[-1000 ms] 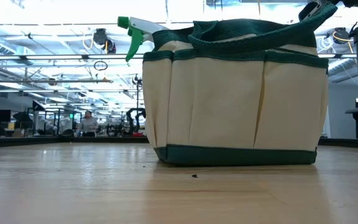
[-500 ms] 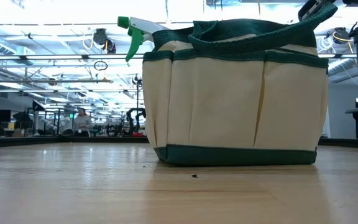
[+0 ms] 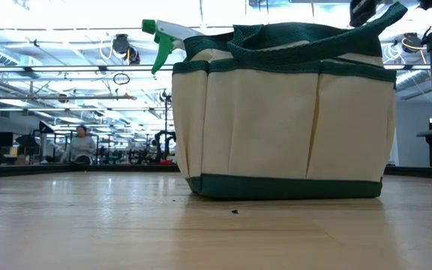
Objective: Pick & Place Garden tools in Gardening bag
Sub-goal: Put the brown hand rake into the gardening bag
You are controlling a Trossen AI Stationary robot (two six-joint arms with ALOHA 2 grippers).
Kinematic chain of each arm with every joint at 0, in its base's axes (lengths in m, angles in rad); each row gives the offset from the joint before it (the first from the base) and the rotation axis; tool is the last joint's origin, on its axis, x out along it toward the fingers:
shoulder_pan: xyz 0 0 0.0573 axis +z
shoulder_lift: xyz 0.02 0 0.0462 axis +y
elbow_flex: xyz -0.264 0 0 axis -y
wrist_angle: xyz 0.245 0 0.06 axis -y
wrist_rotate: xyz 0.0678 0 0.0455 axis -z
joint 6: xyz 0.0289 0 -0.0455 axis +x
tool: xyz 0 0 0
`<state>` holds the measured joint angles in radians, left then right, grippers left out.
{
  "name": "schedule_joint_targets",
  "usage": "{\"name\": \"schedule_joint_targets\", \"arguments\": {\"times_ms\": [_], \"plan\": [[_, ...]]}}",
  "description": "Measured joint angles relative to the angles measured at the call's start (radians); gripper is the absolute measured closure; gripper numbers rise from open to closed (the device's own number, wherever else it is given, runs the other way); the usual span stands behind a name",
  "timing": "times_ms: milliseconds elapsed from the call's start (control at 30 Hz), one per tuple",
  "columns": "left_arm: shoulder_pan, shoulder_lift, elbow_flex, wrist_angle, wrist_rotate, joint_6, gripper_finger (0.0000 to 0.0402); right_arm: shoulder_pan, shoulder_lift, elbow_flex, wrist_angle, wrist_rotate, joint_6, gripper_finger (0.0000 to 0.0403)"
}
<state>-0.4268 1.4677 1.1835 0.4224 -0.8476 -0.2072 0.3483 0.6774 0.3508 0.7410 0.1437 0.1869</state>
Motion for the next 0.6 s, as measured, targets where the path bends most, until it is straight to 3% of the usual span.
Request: {"name": "schedule_joint_targets", "arguments": {"times_ms": [200, 600], "plan": [[0.11, -0.001, 0.0, -0.072, 0.142, -0.059, 0.0336, -0.07, 0.076, 0.095, -0.018, 0.022, -0.103, 0.0306], [0.194, -0.001, 0.0, -0.141, 0.228, -0.059, 0.0336, -0.175, 0.299, 0.411, -0.222, 0.013, -0.161, 0.0206]]}}
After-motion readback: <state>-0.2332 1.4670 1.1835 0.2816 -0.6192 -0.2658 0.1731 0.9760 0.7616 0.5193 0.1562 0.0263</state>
